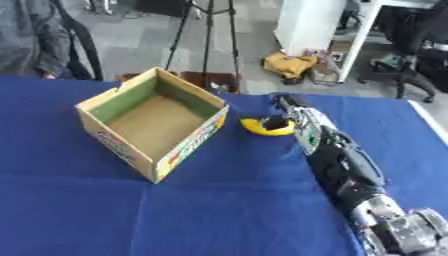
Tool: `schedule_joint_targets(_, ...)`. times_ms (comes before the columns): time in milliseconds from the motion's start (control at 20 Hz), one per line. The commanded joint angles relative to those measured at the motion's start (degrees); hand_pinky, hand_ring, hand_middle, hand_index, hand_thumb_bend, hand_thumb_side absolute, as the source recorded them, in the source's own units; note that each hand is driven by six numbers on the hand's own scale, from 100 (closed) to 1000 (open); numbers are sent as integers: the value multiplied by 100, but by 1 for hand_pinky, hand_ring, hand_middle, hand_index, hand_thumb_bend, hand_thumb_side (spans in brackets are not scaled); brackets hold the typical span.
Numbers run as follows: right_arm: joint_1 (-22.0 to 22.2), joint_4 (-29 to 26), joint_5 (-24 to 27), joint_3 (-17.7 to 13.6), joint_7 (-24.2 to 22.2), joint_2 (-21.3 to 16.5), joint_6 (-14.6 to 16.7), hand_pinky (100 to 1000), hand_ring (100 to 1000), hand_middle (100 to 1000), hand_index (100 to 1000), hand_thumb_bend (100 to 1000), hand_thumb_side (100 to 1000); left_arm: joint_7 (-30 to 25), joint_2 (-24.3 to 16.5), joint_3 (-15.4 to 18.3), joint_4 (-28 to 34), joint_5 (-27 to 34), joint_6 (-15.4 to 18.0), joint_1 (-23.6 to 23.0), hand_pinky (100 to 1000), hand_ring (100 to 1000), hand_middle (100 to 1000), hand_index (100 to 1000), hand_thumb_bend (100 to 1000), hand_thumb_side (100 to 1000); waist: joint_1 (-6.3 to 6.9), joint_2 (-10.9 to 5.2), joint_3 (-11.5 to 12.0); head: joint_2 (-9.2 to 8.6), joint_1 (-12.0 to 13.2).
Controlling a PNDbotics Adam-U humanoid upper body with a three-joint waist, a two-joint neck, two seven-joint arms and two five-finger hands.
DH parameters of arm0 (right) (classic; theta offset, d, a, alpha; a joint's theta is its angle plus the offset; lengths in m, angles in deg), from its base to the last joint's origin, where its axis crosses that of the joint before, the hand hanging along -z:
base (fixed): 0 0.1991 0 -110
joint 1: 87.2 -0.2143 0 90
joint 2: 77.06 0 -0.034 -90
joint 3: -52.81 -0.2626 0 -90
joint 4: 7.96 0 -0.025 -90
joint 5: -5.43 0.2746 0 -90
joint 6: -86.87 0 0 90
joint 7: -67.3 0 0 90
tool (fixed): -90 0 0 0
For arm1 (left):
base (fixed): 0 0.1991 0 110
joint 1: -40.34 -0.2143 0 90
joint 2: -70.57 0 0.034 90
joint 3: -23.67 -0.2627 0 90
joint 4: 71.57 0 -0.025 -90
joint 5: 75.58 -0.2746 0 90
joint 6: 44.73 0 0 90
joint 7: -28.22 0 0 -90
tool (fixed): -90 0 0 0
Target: Pick up objects on the table and place them in the box.
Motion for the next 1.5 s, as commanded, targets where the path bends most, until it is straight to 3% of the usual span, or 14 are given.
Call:
schedule_joint_targets(50, -42, 55, 59, -20, -261, -247, 2, 783, 895, 815, 895, 212, 362, -11, -68, 37, 104, -17, 6, 86, 603, 626, 682, 699, 557, 1000, 46, -56, -23, -76, -19)
schedule_joint_targets(350, -5, 64, 133, -62, -494, -248, -6, 780, 889, 808, 892, 239, 400, -8, -64, 53, 105, -21, 9, 72, 603, 626, 682, 699, 557, 1000, 67, -52, -48, -85, -5)
schedule_joint_targets(500, -10, 22, 167, -109, -323, -271, 45, 765, 871, 797, 889, 219, 473, -2, -61, 61, 102, -20, 10, 65, 603, 626, 682, 699, 557, 1000, 63, -60, -77, -84, -2)
schedule_joint_targets(750, -31, -75, 109, -180, 211, -302, 203, 736, 823, 766, 881, 243, 495, 5, -63, 75, 95, -19, 18, 58, 603, 626, 682, 699, 558, 1000, 49, -88, -130, -87, 17)
schedule_joint_targets(950, -47, -165, 125, -182, 320, -324, 318, 733, 816, 760, 880, 267, 512, 12, -72, 85, 88, -16, 24, 49, 604, 625, 682, 699, 559, 1000, 29, -128, -172, -90, 20)
schedule_joint_targets(1200, -31, -111, 187, -163, 8, -324, 343, 739, 830, 773, 886, 373, 473, 15, -80, 95, 81, -11, 32, 43, 604, 625, 682, 699, 560, 1000, 13, -163, -195, -109, 42)
schedule_joint_targets(1300, -21, -59, 188, -128, -288, -328, 341, 746, 832, 783, 889, 436, 423, 19, -83, 102, 80, -11, 35, 40, 605, 625, 682, 699, 560, 1000, 12, -169, -198, -107, 45)
schedule_joint_targets(1500, -31, -82, 85, -90, -1047, -350, 305, 752, 833, 787, 887, 452, 403, 20, -83, 107, 77, -7, 37, 38, 605, 625, 682, 699, 560, 1000, 12, -173, -216, -98, 60)
